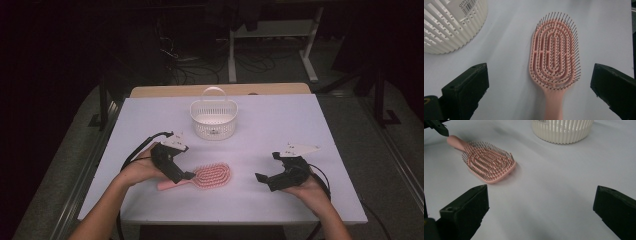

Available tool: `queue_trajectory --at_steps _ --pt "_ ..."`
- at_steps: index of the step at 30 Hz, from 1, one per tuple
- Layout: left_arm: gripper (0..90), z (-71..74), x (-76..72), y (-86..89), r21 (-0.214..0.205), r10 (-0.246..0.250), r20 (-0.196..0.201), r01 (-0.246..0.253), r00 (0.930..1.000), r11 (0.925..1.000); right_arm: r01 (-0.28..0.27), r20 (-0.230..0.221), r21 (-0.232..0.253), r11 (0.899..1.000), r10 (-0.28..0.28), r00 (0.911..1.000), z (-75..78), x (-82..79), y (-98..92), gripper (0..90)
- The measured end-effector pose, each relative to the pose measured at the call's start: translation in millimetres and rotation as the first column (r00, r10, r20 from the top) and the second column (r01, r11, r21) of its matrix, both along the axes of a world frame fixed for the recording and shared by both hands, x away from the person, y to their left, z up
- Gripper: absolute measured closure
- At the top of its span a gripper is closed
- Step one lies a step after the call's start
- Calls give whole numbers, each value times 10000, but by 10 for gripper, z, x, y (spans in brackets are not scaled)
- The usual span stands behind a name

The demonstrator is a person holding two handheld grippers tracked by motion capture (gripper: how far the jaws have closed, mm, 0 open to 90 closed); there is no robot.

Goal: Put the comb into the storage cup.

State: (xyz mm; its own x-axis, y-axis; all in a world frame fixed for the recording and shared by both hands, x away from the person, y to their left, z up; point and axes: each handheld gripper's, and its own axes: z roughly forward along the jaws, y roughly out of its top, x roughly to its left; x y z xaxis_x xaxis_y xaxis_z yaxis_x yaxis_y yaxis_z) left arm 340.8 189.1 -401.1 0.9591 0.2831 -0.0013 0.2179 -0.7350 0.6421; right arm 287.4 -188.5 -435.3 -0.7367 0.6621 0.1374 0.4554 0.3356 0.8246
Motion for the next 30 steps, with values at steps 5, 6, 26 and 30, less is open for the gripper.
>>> queue_trajectory --at_steps 5,6,26,30 --pt "38 -12 0 11 275 -41 -30 42 10000 9996 -1 6 1 10000 1 10000 0 -2 0 0" --pt "39 -14 0 13 308 -46 -39 47 10000 9995 -7 11 -5 10000 7 10000 -1 -1 0 0" --pt "65 -51 -35 -18 1452 -352 -331 396 9988 9886 8 28 23 10000 -8 10000 3 2 -5 0" --pt "72 -54 -44 -29 1650 -390 -342 442 9987 9853 -1 36 19 10000 1 10000 3 1 -1 0"
